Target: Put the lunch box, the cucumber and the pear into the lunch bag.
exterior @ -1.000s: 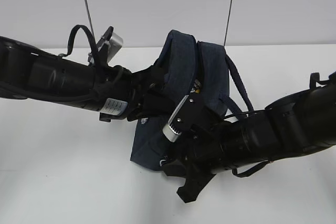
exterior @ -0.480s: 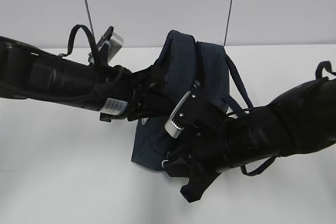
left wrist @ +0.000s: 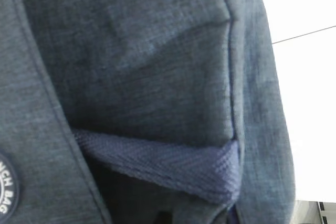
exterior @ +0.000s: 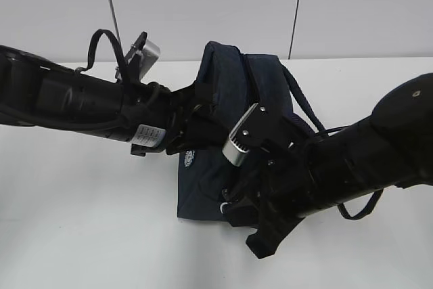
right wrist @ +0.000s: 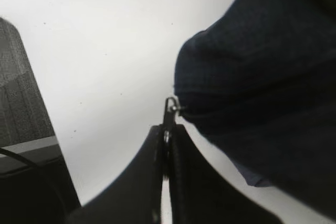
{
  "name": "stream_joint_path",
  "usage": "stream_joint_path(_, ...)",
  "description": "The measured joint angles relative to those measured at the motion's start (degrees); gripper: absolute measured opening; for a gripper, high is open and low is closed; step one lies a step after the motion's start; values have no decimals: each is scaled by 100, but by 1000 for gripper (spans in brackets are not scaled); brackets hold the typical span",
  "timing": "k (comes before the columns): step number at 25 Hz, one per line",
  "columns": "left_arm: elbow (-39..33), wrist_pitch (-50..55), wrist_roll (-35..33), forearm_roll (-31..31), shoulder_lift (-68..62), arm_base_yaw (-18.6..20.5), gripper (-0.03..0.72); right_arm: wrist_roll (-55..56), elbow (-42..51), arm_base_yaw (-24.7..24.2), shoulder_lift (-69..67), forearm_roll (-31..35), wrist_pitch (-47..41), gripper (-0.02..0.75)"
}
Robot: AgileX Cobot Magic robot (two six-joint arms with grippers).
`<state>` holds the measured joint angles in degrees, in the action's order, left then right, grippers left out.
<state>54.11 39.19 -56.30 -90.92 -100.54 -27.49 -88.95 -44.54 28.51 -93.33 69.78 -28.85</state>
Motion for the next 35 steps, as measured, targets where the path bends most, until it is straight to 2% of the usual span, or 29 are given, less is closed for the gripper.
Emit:
stream_joint_path(10,0,111,14,50,0,-7,-16,1686,0,0,459,-1441,-399,6)
stream_joint_path(22,0,217,20,51,0,-18,-16,2361,0,0,1226,-2138,-783,6)
stream_joint_path(27,-18,207,22,104,-6,-25,-16,3037,0,0,1297,-2830,-793,6)
stream_joint_path(35,-18,232,32,99,-6,-25,-16,3144,-182,0,1352,-3002,-793,6)
